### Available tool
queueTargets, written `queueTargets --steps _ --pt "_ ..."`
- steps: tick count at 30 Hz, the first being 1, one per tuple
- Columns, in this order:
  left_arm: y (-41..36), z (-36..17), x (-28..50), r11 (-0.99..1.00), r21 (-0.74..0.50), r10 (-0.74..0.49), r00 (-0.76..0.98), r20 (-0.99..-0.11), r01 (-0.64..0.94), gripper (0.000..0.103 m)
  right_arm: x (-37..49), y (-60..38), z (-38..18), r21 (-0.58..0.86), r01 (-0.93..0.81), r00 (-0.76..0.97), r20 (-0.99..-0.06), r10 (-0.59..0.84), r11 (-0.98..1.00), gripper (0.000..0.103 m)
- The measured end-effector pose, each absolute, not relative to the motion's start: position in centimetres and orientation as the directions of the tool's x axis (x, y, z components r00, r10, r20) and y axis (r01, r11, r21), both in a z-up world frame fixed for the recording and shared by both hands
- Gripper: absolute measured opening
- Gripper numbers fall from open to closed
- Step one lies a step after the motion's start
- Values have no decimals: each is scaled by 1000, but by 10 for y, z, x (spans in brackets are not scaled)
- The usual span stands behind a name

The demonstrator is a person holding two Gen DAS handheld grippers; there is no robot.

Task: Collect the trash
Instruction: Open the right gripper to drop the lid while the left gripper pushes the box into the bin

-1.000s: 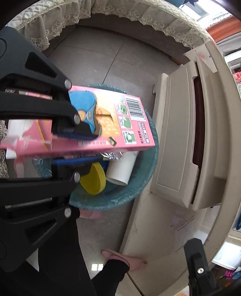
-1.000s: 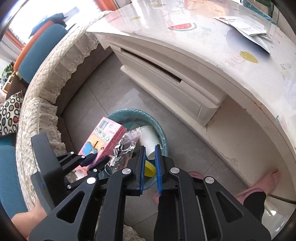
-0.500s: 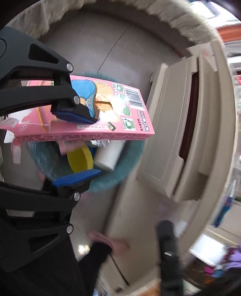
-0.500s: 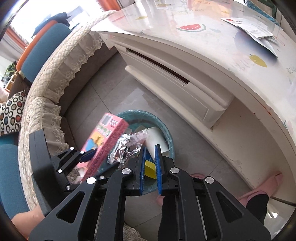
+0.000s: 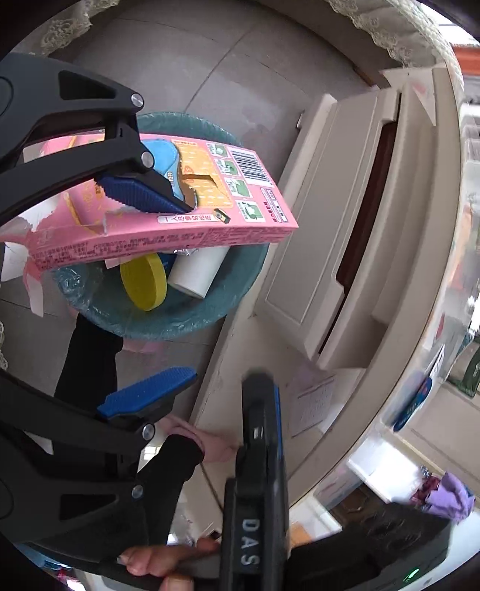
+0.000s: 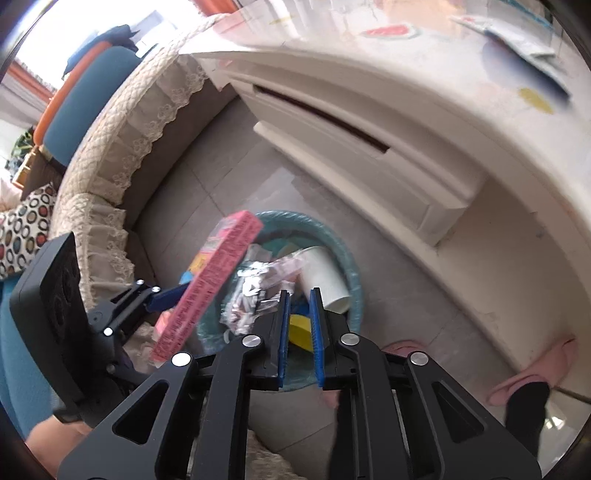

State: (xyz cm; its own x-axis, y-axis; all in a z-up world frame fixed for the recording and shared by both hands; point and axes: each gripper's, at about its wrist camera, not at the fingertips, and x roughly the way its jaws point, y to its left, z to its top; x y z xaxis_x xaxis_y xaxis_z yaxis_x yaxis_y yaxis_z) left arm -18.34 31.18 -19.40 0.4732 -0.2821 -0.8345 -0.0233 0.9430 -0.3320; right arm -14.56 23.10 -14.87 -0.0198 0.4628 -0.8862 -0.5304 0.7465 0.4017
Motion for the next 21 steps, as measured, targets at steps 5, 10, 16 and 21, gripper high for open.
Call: queueTargets --steps 5,10,16,21 --pt "314 -191 -191 937 -347 -324 475 -818 41 76 -145 253 -155 447 -531 -79 -872 484 720 42" --pt "306 -179 -200 958 -261 -283 515 -809 118 69 -138 265 -160 484 -479 -89 -857 508 733 63" --pt "298 -172 -203 952 -240 -304 532 -790 188 51 -133 274 -164 564 -413 -142 -815 561 715 66" --pt "298 -172 -207 953 -220 -298 529 -794 207 45 -134 279 -167 562 -413 -149 -818 556 716 32"
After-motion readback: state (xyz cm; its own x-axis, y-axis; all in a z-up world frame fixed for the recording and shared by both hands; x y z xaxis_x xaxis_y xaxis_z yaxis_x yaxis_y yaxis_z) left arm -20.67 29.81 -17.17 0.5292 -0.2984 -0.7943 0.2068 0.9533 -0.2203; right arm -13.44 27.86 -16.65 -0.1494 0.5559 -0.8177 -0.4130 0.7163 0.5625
